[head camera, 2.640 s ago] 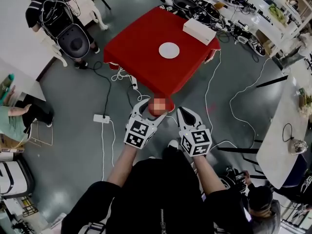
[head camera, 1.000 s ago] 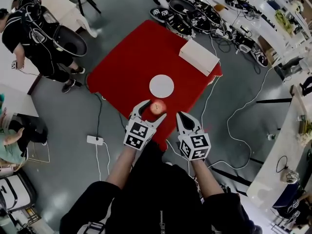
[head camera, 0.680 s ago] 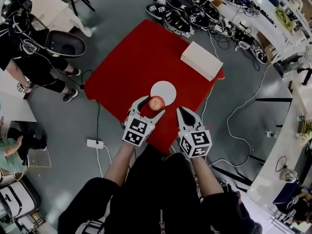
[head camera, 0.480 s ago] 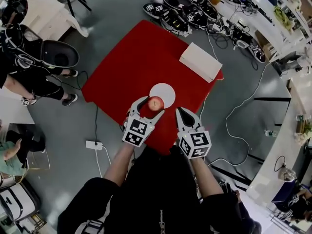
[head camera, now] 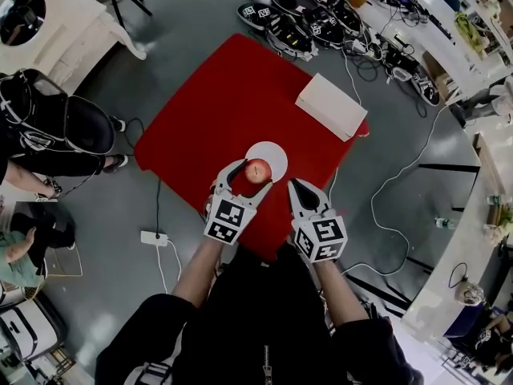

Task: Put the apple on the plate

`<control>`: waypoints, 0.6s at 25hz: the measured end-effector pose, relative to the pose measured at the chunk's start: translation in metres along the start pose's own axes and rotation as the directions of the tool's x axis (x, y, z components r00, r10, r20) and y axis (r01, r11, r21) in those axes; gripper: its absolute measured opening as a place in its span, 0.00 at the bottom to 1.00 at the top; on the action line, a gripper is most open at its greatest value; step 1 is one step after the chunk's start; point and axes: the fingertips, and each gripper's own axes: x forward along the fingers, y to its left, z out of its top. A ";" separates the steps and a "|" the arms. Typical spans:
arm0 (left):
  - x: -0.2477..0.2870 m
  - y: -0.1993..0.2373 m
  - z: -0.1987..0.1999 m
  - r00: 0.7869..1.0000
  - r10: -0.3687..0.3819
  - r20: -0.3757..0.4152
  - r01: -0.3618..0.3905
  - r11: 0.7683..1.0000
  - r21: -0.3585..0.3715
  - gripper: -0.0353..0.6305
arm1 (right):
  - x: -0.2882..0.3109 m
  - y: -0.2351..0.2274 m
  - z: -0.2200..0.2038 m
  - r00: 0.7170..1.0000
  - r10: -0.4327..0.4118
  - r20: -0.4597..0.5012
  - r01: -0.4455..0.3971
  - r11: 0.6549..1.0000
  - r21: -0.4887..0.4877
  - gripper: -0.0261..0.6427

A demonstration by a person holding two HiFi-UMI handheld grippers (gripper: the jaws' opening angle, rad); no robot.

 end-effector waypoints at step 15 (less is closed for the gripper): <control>0.019 0.011 0.001 0.999 0.036 0.018 -0.036 0.999 0.014 0.54 | 0.007 -0.014 -0.008 0.999 0.012 -0.031 -0.011 1.000 0.008 0.06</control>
